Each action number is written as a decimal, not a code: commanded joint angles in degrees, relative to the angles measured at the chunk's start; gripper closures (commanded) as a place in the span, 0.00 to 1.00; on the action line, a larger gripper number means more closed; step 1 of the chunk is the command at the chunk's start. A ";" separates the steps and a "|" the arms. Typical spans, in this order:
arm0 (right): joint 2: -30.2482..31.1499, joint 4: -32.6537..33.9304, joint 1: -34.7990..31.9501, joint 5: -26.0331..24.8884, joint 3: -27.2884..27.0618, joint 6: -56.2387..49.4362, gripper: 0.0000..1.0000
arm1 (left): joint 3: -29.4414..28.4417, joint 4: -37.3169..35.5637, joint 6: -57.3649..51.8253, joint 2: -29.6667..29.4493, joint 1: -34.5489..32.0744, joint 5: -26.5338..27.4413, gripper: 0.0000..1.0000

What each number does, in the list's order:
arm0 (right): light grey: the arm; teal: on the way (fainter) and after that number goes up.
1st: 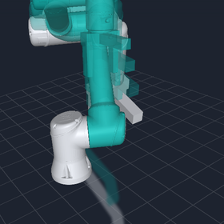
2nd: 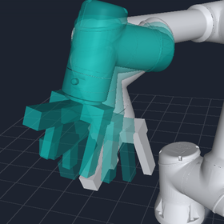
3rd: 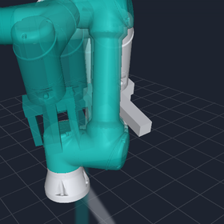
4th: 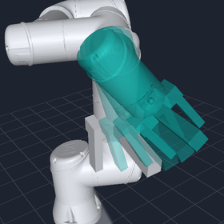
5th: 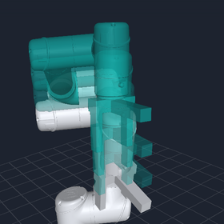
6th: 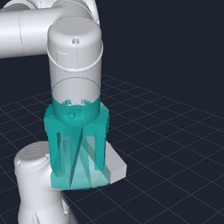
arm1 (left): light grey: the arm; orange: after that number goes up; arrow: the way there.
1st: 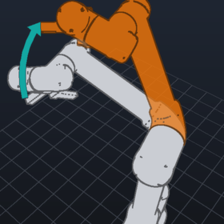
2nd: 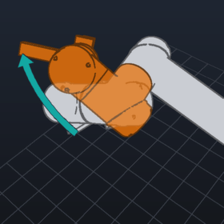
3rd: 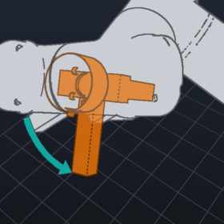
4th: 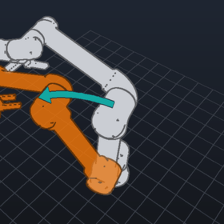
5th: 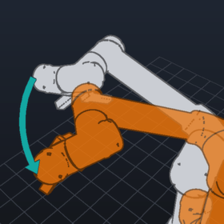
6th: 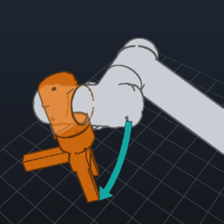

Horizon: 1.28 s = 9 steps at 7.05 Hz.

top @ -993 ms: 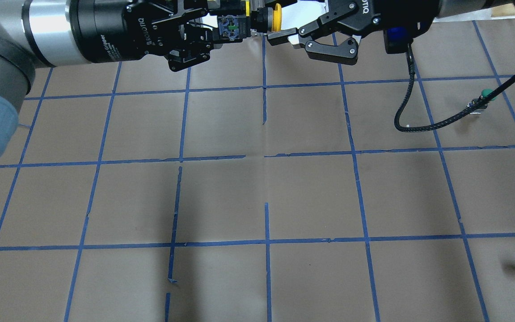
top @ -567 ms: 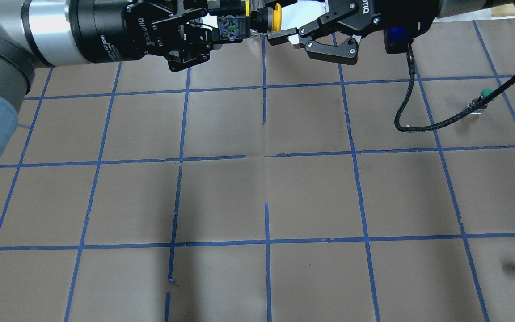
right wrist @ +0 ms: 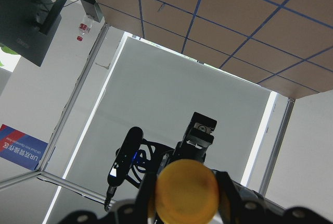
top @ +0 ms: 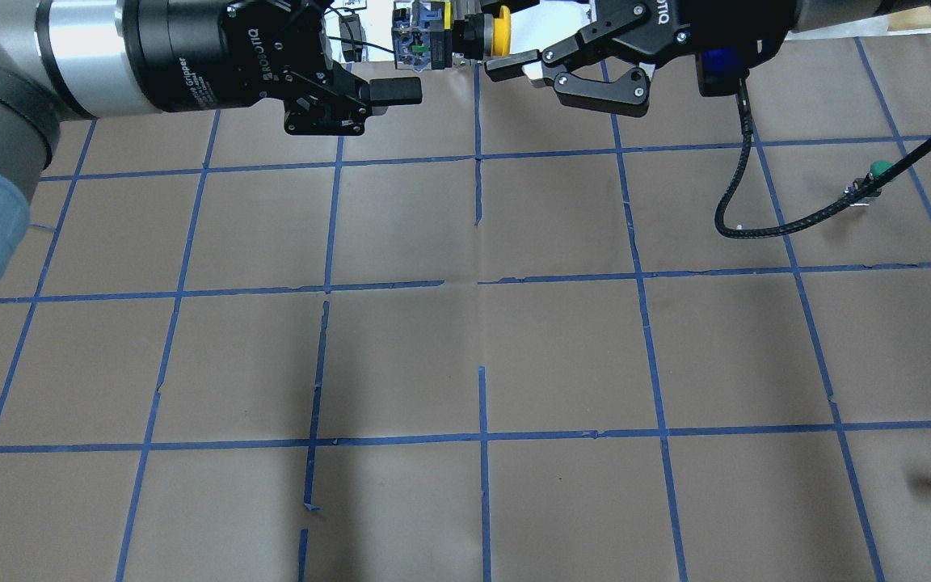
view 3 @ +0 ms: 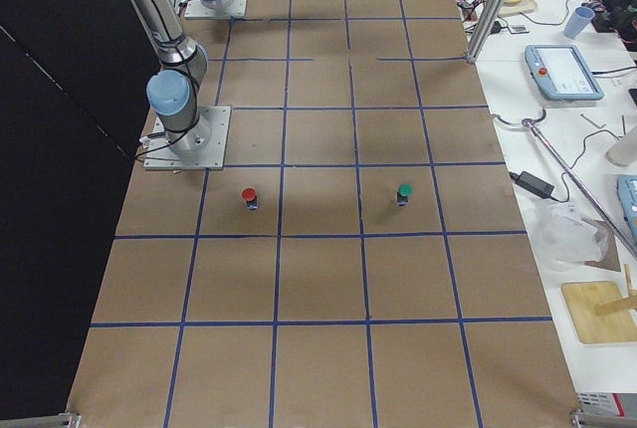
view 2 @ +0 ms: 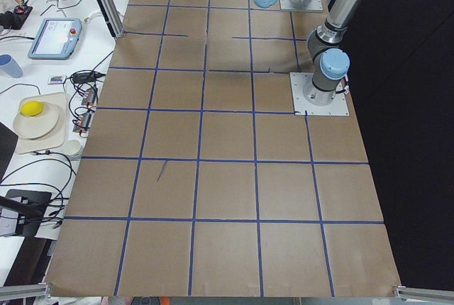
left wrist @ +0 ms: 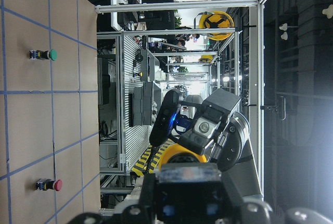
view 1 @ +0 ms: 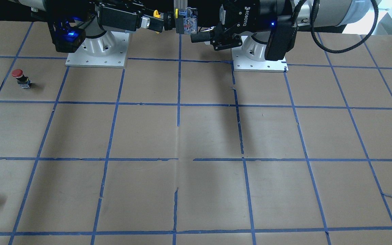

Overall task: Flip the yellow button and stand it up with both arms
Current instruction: 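Open the left gripper and withdraw it while the right gripper carries the button away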

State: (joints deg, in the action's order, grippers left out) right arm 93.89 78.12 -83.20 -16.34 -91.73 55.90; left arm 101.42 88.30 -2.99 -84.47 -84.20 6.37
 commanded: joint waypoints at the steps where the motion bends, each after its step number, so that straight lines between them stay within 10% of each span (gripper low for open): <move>1: -1.08 1.58 6.07 -1.14 0.06 -0.43 0.87 | -0.35 -3.64 0.17 -0.17 0.00 11.22 0.00; 9: -0.91 3.26 13.22 -69.35 -5.63 -17.50 0.90 | -8.95 -3.13 -1.57 -4.90 -11.24 87.43 0.00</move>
State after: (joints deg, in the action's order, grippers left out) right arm 92.89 80.82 -71.84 -76.13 -95.01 38.16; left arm 93.69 85.38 -3.88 -87.74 -93.20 84.44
